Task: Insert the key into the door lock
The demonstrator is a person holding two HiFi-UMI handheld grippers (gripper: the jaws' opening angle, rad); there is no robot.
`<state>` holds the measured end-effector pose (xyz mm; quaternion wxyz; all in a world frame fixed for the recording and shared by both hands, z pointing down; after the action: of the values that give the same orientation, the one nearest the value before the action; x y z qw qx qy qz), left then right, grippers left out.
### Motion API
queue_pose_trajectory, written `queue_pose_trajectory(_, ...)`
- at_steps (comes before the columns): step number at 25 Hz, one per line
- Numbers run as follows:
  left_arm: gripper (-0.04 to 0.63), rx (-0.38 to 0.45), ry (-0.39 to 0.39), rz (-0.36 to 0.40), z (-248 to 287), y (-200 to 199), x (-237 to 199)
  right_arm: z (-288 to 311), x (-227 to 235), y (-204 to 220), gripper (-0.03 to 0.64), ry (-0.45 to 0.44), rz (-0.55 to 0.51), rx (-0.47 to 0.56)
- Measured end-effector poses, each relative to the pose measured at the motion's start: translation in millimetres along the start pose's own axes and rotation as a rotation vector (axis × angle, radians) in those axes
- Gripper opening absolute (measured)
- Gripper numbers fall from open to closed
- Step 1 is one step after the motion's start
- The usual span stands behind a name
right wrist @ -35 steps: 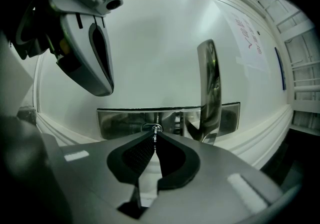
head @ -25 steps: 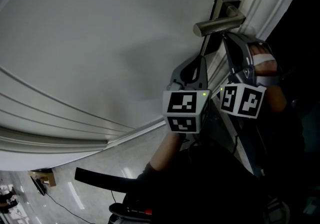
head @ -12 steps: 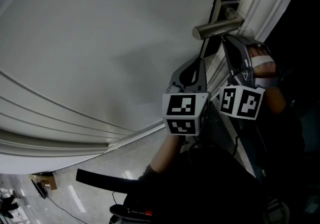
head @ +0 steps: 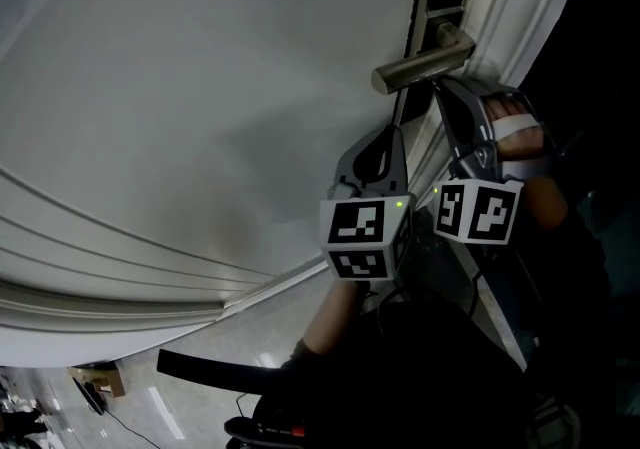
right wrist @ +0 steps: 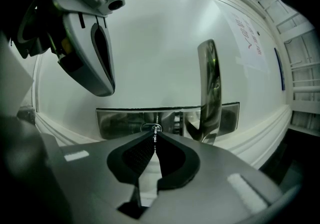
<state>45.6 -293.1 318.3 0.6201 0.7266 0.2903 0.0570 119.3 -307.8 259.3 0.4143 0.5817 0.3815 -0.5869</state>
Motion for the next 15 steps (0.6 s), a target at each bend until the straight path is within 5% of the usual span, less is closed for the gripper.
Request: queue_pose_trajectory(15, 0.0, -0.001, 0.003, 0.001, 1.6, 0.8, -2.2, 4.5, -0.4, 0.0, 0.012, 0.003, 0.011, -0.007)
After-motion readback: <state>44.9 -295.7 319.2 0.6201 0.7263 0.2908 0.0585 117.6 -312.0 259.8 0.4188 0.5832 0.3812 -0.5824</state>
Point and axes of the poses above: the fingertips, and each gripper's own axes: z forward along the fingers, x to its right, y out of its underside, the point moved 3 cm from there along -z, backward along the fingers, and after that the axes turned 13 degrees about x, right-handed, at the moved point
